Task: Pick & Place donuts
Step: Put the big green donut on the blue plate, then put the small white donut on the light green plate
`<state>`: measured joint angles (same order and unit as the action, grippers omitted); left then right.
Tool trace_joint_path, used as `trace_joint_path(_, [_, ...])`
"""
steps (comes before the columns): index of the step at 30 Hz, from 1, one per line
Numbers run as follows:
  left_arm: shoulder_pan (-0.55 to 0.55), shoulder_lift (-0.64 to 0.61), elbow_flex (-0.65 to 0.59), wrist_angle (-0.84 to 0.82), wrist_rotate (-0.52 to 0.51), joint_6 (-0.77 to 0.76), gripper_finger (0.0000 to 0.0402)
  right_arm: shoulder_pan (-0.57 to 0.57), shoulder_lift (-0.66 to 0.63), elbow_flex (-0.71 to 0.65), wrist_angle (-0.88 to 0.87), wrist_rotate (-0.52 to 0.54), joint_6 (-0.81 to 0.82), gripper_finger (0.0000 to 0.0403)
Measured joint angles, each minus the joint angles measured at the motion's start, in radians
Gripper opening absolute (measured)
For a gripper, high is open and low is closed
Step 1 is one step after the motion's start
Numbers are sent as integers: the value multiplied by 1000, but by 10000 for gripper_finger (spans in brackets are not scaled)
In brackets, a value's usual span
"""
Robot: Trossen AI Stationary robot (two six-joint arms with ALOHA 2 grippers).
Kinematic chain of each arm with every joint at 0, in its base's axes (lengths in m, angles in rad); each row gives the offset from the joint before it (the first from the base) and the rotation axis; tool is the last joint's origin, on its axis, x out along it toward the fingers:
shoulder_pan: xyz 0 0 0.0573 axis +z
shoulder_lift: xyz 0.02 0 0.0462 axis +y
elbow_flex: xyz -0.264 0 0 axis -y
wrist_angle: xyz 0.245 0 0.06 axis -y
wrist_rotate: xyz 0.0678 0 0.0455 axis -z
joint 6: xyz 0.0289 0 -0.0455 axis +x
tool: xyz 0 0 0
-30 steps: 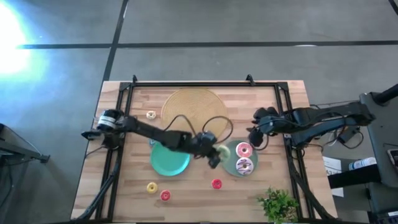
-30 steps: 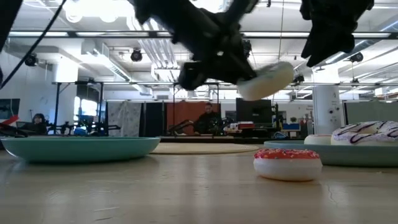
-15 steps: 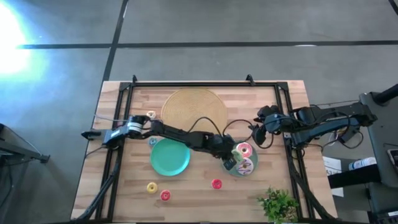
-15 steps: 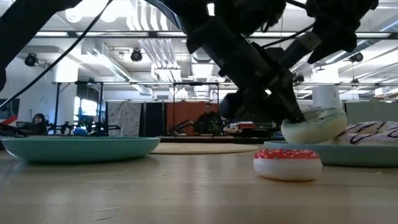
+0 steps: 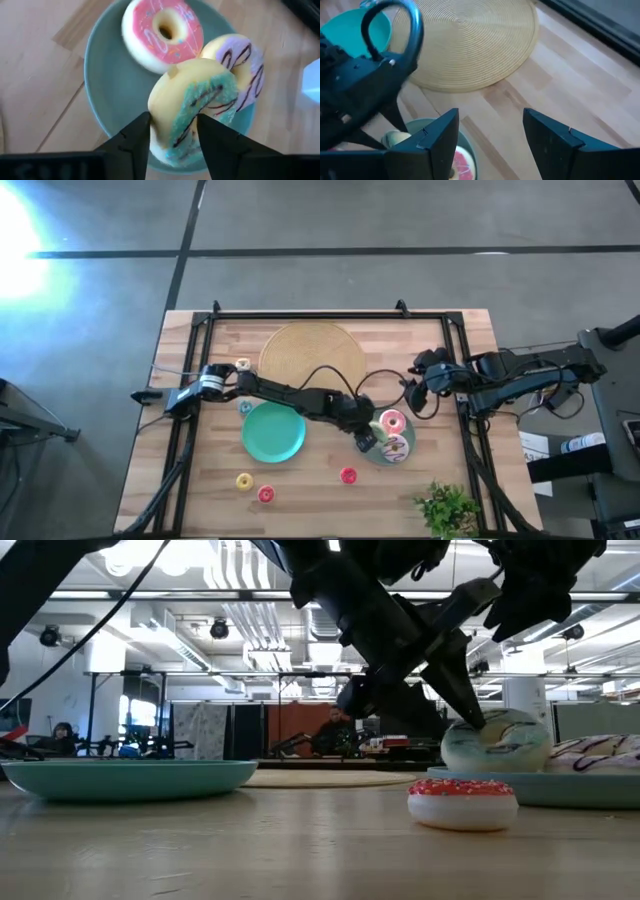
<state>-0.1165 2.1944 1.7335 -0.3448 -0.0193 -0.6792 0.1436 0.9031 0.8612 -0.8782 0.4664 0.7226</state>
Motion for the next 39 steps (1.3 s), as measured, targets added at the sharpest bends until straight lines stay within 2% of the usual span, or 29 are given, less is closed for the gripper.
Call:
trace_joint_path(10, [1, -2, -2, -57, -9, 46, 139, 0, 29, -2, 24, 8, 3, 215])
trace_joint_path(19, [-1, -35, -1, -87, -122, 41, 139, -1, 64, -2, 47, 8, 3, 215])
trace_joint_path(21, [-7, -63, -2, -129, -164, 56, 139, 0, 66, -2, 49, 7, 4, 214])
trace_joint_path(27, [-58, -192, -14, -327, -393, 96, 139, 0, 67, -2, 50, 3, 3, 215])
trace_joint_path(29, [-67, -239, -49, -414, -424, 57, 139, 0, 68, -2, 50, 1, 3, 215])
trace_joint_path(33, [-57, -349, -179, -515, -409, -123, 139, 0, 68, -2, 55, 1, 4, 215])
trace_joint_path(39, [-3, -601, -504, -536, -402, -396, 139, 0, 72, -2, 73, 1, 7, 215])
